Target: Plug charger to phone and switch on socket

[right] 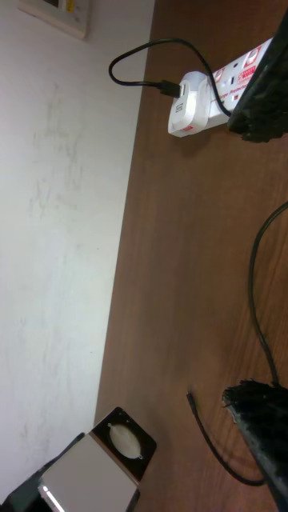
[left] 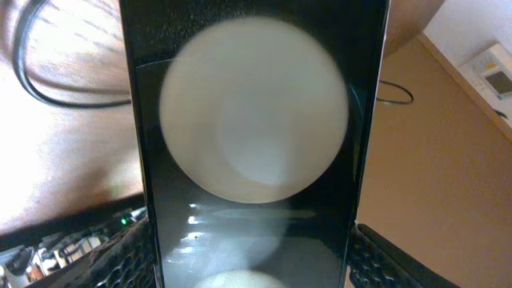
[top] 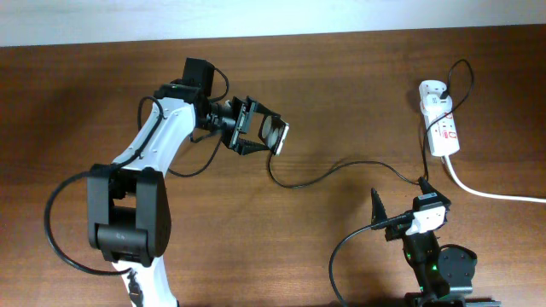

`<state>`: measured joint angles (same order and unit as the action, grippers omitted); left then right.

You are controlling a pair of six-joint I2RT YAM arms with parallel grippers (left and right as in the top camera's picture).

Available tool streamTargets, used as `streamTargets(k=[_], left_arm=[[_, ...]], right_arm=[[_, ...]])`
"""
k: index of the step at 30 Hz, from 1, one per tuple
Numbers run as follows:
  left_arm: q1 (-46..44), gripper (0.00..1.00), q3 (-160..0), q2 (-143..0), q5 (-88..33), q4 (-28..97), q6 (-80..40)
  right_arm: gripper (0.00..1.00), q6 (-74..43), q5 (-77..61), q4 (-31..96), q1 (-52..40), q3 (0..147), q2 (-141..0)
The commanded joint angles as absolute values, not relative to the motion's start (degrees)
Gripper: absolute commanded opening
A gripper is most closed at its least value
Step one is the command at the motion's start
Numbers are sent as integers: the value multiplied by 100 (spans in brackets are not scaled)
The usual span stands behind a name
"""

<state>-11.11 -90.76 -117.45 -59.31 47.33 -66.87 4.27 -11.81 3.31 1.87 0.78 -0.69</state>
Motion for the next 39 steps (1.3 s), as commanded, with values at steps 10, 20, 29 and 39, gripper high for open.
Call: streamTargets(k=[10, 20, 29, 39], left_arm=[[-462, 11, -9233, -11730, -6670, 4718, -7397], [-460, 9, -9233, -11730, -6716, 4720, -7544], [-460, 8, -9233, -11730, -6820, 4718, -7915], [-460, 7, -9233, -11730, -6820, 4718, -8103]], right_arm=[[99, 403, -1153, 342, 145, 32, -36], [99, 403, -1153, 342, 145, 32, -36], [99, 403, -1153, 342, 145, 32, -36], [99, 403, -1153, 342, 145, 32, -36]])
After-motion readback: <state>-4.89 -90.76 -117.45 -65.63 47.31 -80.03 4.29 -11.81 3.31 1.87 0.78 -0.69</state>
